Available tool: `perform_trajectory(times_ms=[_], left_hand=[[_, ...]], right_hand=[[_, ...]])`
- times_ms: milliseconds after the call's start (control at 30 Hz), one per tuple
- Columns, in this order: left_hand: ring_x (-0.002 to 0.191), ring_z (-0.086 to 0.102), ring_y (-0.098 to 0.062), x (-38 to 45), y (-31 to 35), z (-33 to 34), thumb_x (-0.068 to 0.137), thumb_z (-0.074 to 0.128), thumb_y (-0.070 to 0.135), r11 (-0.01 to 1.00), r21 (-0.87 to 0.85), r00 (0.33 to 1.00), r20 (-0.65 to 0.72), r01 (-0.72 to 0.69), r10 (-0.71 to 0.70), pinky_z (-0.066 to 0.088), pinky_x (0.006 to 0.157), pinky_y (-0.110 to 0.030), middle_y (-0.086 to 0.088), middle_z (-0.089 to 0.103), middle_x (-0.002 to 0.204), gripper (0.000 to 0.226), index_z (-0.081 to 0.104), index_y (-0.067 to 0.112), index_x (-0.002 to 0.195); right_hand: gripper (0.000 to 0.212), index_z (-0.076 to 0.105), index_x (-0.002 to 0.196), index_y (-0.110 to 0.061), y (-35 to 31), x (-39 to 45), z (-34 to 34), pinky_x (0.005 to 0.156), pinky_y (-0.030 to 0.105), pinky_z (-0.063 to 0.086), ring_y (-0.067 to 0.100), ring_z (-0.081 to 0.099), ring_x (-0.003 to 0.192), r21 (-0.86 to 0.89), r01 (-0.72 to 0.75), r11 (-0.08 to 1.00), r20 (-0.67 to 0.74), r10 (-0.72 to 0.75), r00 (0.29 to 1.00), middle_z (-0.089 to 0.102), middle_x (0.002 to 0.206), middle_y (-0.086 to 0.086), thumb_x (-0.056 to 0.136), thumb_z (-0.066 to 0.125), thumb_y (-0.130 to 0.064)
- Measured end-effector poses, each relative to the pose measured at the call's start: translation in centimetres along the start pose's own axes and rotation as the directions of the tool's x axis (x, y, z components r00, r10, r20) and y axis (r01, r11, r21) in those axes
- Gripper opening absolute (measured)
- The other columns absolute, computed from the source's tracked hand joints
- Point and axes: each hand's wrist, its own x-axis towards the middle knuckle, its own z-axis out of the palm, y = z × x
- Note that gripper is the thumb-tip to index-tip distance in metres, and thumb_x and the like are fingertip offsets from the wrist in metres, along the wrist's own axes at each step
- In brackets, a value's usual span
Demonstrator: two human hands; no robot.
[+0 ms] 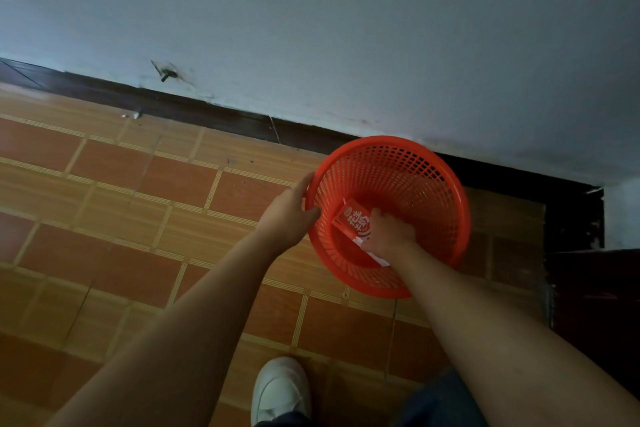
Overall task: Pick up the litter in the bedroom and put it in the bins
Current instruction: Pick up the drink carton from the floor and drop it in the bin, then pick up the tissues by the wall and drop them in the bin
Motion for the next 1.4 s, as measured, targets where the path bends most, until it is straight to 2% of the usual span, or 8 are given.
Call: perform_trajectory(times_ms=[333, 500, 600, 800, 900, 1100, 1233, 1400], left_hand=[[0.116, 0.054, -0.024, 0.2, -0.2, -0.3, 0.091, 0.051, 0.022, 0.999, 0.050, 1.000, 0.030, -0.006, 0.005, 0.048, 0.096, -0.049, -0.007, 0.056, 0.128, 0.060, 0.023, 0.026, 0.144], [0.118, 0.053, -0.026, 0.3, 0.0, -0.2, 0.092, 0.049, 0.025, 0.986, 0.165, 0.999, 0.042, -0.030, 0.023, 0.045, 0.098, -0.047, -0.008, 0.055, 0.128, 0.060, 0.020, 0.024, 0.144], [0.126, 0.047, -0.027, 0.2, 0.3, -0.8, 0.092, 0.050, 0.030, 0.984, 0.176, 0.999, 0.042, -0.001, -0.007, 0.041, 0.103, -0.046, -0.010, 0.048, 0.138, 0.063, 0.017, 0.021, 0.146], [0.127, 0.045, -0.028, -3.2, 2.6, -6.1, 0.091, 0.051, 0.032, 0.957, 0.275, 0.996, -0.005, 0.089, -0.091, 0.043, 0.102, -0.046, -0.010, 0.043, 0.142, 0.063, 0.021, 0.020, 0.145], [0.127, 0.046, -0.028, -6.4, 5.0, -11.4, 0.092, 0.050, 0.033, 0.931, 0.344, 0.992, -0.071, 0.121, -0.103, 0.046, 0.099, -0.047, -0.009, 0.044, 0.142, 0.059, 0.024, 0.021, 0.143], [0.126, 0.045, -0.029, -15.4, 11.8, -24.9, 0.094, 0.046, 0.033, 0.877, 0.436, 0.958, -0.275, 0.202, -0.084, 0.045, 0.096, -0.044, -0.008, 0.044, 0.141, 0.051, 0.031, 0.019, 0.141], [0.129, 0.042, -0.028, -22.5, 15.7, -33.6, 0.094, 0.044, 0.034, 0.865, 0.421, 0.918, -0.383, 0.274, -0.104, 0.039, 0.102, -0.044, -0.007, 0.045, 0.141, 0.048, 0.034, 0.018, 0.139], [0.126, 0.045, -0.028, -31.3, 19.0, -42.9, 0.094, 0.044, 0.035, 0.851, 0.350, 0.836, -0.523, 0.391, -0.169, 0.038, 0.104, -0.045, -0.007, 0.049, 0.138, 0.046, 0.040, 0.018, 0.135]], right_hand=[[0.057, 0.037, 0.129, -0.008, -0.2, -0.3, -0.5, 0.099, 0.042, 0.039, 0.033, 0.044, 0.125, 0.030, 0.022, 0.999, 0.060, -0.023, 0.998, 0.046, 0.135, 0.016, 0.084, 0.058, -0.037], [0.044, 0.047, 0.121, -0.007, 0.1, -0.9, -1.7, 0.096, 0.039, 0.042, 0.032, 0.050, 0.118, 0.101, 0.064, 0.993, -0.014, -0.063, 0.998, 0.053, 0.128, 0.015, 0.084, 0.059, -0.028], [0.042, 0.049, 0.121, -0.009, -0.1, -1.7, -3.1, 0.098, 0.040, 0.043, 0.031, 0.051, 0.117, 0.137, 0.107, 0.985, -0.082, -0.097, 0.992, 0.055, 0.127, 0.012, 0.085, 0.059, -0.029], [0.042, 0.044, 0.129, -0.010, -1.4, -7.3, -9.7, 0.100, 0.039, 0.039, 0.027, 0.045, 0.123, 0.041, 0.187, 0.981, -0.195, -0.176, 0.965, 0.051, 0.131, 0.009, 0.089, 0.053, -0.022], [0.040, 0.044, 0.129, -0.010, -3.3, -11.4, -14.6, 0.099, 0.037, 0.038, 0.027, 0.045, 0.122, -0.088, 0.249, 0.965, -0.268, -0.263, 0.927, 0.053, 0.131, 0.009, 0.091, 0.048, -0.022], [0.043, 0.041, 0.133, -0.011, -10.4, -21.2, -27.5, 0.101, 0.036, 0.035, 0.025, 0.039, 0.128, -0.162, 0.441, 0.883, -0.361, -0.469, 0.806, 0.048, 0.137, 0.007, 0.092, 0.046, -0.021], [0.043, 0.045, 0.131, -0.008, -16.3, -28.4, -36.3, 0.102, 0.038, 0.035, 0.027, 0.041, 0.127, -0.198, 0.558, 0.806, -0.420, -0.584, 0.694, 0.051, 0.135, 0.009, 0.089, 0.050, -0.019], [0.043, 0.045, 0.131, -0.008, -23.8, -37.0, -45.2, 0.104, 0.038, 0.033, 0.027, 0.041, 0.128, -0.260, 0.671, 0.695, -0.387, -0.711, 0.587, 0.051, 0.135, 0.010, 0.090, 0.050, -0.019]])
